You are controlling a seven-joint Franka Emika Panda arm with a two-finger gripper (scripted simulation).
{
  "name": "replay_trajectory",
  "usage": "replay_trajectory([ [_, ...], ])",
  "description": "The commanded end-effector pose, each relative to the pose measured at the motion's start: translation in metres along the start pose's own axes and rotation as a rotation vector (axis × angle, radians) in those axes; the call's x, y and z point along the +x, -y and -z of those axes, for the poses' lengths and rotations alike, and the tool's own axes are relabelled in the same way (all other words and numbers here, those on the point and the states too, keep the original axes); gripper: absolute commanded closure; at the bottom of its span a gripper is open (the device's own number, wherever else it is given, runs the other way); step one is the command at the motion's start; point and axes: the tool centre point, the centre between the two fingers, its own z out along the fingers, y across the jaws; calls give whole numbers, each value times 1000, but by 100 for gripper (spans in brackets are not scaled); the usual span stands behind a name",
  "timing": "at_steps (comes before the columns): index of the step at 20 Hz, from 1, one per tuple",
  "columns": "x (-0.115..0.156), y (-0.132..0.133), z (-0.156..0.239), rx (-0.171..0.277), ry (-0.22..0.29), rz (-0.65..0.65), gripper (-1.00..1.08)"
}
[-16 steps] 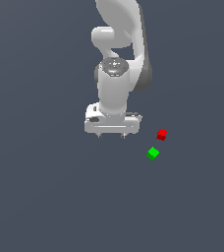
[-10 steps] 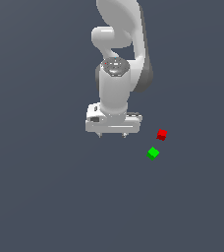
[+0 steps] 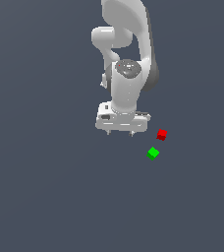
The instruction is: Stack the red cube on top of the green cube.
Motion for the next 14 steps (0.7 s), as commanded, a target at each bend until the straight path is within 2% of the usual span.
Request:
replay_trajectory([
  [1, -10, 15, -5, 1, 3, -19, -92],
  [14, -64, 115, -40, 9, 18, -151, -92],
])
